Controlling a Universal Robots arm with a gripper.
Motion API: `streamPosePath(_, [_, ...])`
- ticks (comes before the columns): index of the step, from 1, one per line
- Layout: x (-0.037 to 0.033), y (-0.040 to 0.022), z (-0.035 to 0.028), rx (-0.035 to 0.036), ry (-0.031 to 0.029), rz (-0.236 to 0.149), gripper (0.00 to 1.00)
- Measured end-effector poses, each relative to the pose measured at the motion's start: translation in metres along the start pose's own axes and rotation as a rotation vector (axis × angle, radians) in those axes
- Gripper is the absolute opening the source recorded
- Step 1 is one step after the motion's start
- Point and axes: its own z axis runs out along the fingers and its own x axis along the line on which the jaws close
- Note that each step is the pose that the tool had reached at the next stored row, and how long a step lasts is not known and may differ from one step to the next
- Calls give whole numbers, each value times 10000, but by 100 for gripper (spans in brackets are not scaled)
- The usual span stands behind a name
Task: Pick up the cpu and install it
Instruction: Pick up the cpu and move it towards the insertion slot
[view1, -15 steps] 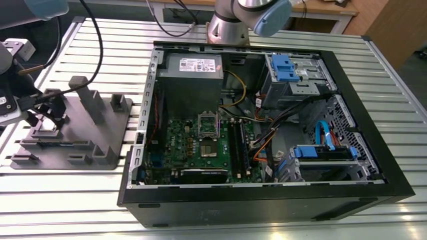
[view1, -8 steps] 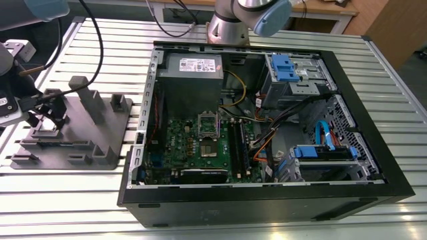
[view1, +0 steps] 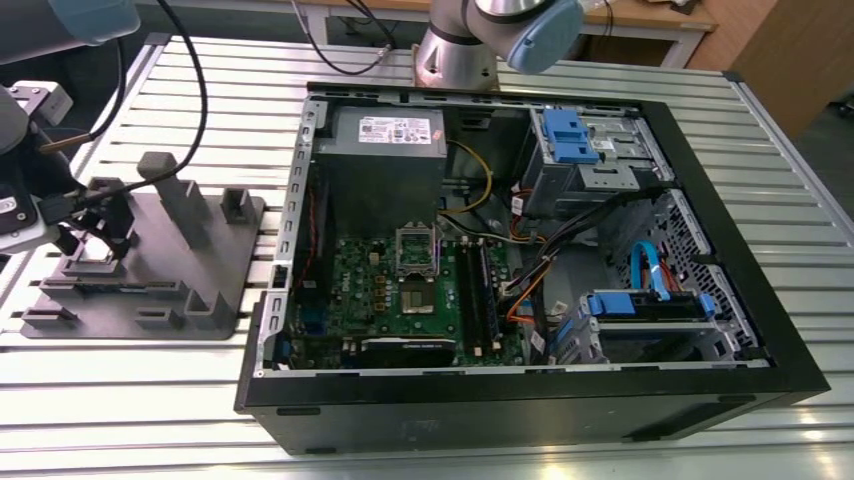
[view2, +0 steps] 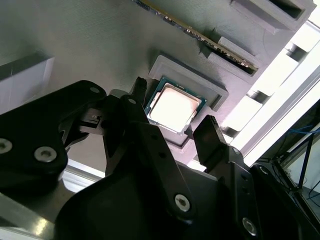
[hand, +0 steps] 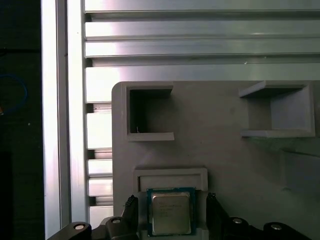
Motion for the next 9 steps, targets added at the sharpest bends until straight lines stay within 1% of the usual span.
streamPosePath(9, [-1, 5, 11, 0, 0, -2, 65])
